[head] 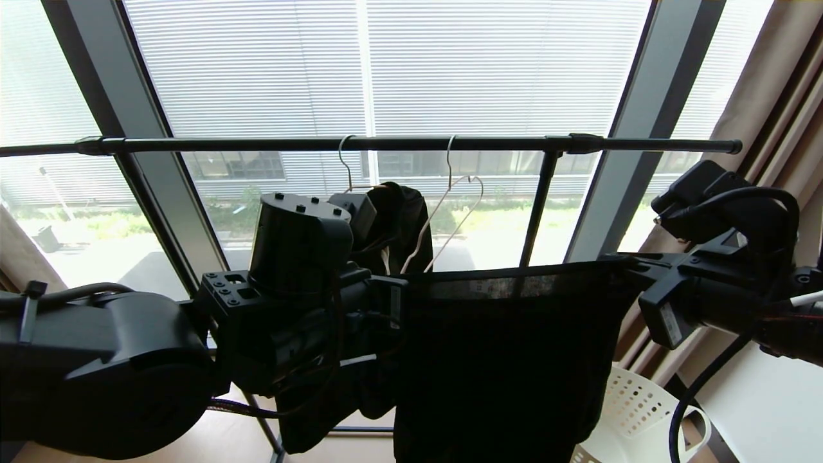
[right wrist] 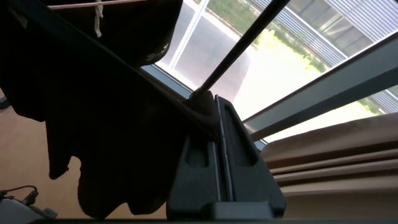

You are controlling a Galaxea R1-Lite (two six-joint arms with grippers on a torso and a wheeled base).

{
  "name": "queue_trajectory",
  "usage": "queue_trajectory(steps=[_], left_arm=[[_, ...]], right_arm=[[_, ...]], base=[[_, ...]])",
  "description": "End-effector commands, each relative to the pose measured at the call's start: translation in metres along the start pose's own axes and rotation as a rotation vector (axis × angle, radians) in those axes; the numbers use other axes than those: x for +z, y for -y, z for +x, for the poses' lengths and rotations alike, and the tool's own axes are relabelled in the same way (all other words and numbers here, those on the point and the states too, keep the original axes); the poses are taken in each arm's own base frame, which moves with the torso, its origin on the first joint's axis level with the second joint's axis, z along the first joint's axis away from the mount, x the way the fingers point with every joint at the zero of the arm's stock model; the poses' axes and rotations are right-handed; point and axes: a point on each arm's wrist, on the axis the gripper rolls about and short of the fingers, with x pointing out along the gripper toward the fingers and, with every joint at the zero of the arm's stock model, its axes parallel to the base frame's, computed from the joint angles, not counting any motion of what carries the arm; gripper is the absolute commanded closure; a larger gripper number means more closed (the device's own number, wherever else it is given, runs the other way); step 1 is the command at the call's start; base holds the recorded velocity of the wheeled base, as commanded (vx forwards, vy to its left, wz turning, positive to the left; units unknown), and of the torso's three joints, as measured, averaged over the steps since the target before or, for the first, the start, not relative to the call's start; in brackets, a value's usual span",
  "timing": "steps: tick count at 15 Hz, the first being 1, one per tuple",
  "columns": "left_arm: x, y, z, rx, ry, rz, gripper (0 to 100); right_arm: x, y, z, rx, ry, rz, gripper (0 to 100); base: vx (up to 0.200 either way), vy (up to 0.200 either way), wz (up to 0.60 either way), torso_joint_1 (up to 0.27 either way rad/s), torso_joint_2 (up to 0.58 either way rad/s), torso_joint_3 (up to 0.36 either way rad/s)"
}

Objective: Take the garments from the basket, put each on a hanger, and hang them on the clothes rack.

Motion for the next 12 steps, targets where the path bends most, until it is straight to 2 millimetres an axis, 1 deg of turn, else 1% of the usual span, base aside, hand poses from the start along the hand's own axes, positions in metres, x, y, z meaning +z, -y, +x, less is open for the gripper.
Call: queue_trajectory(steps=[1,3,4,6,8,9,10,12], left_arm=[[0.005,0.001,0.000,-0.006,0.017,0.002,100],[0.017,0.004,0.001,-0.017,0.051,-0.003,100],[0.024,0.006,0.004,-0.025,0.067,-0.008,100],[0.033,0.011,0.011,-0.029,0.089,0.003,100],[0.047,0.015,0.013,-0.035,0.104,0.017,100],[0.049,0.016,0.013,-0.038,0.103,0.017,100],[0.061,0.020,0.010,-0.067,0.104,0.018,100],[0.067,0.027,0.007,-0.095,0.106,0.023,100]], right_arm=[[-0.001,-0.003,0.008,0.006,-0.022,-0.007,100],[-0.006,-0.004,0.005,0.013,-0.040,-0.019,100],[-0.009,-0.006,0.000,0.027,-0.044,-0.050,100],[-0.013,-0.017,-0.020,0.116,-0.025,-0.118,100],[-0.013,-0.031,-0.043,0.259,0.001,-0.170,100],[-0.013,-0.033,-0.046,0.275,0.004,-0.176,100],[-0.011,-0.046,-0.056,0.360,0.035,-0.189,100],[-0.007,-0.059,-0.060,0.422,0.045,-0.151,100]], base=[[0.000,0.000,0.00,0.000,0.00,0.000],[0.000,0.000,0.00,0.000,0.00,0.000],[0.000,0.000,0.00,0.000,0.00,0.000],[0.000,0.000,0.00,0.000,0.00,0.000],[0.000,0.000,0.00,0.000,0.00,0.000],[0.000,0.000,0.00,0.000,0.00,0.000],[0.000,0.000,0.00,0.000,0.00,0.000],[0.000,0.000,0.00,0.000,0.00,0.000]])
